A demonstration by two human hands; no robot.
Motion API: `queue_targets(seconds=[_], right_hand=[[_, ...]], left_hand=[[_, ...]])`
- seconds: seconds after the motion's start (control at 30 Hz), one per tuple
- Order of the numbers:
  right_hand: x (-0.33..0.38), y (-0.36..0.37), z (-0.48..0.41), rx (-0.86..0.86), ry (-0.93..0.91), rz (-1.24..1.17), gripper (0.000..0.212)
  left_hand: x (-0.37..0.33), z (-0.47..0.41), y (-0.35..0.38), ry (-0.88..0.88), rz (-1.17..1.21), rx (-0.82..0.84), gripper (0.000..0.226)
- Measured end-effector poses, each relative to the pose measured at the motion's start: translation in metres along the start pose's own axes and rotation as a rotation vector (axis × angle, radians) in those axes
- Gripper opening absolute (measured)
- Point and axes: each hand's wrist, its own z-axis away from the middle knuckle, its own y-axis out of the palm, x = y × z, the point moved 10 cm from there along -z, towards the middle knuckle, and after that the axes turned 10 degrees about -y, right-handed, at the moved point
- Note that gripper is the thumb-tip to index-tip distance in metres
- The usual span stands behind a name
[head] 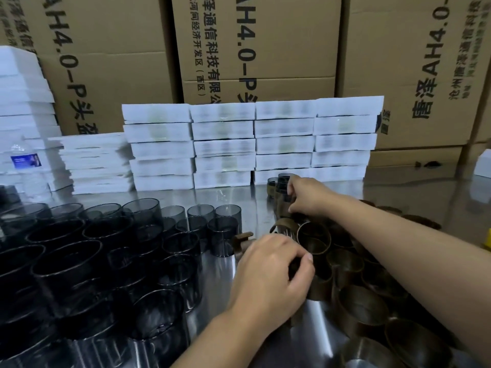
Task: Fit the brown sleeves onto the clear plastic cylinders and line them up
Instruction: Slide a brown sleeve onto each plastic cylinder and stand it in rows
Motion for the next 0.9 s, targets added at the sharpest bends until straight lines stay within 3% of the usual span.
queue_targets(seconds=[0.23,0.33,0.43,0.53,0.7,0.9], right_hand=[[-0.003,0.008,-0.002,0.053,0.007,0.052,0.013],[-0.006,0.015,-0.003,0.066,0.041,0.043,0.020],[-0.004,0.033,-0.003,0.195,0.034,0.118,0.016],[-0.002,0.038,-0.009,0.268,0.000,0.131,0.031],[-0.002,0.028,-0.011,0.245,0.013,0.099,0.024],[0.029,0.021,-0.005,0.161,-0.084,-0.037,0.042]], left_hand=[[-0.010,0.002,0.008,0.061,0.006,0.078,0.038],[-0.013,0.003,0.007,0.072,0.013,0.090,0.038],[-0.015,0.005,0.008,0.088,0.012,0.107,0.037],[-0.016,0.005,0.008,0.102,0.009,0.111,0.035],[-0.017,0.005,0.008,0.108,0.000,0.119,0.038],[-0.018,0.005,0.008,0.121,0.005,0.108,0.035]])
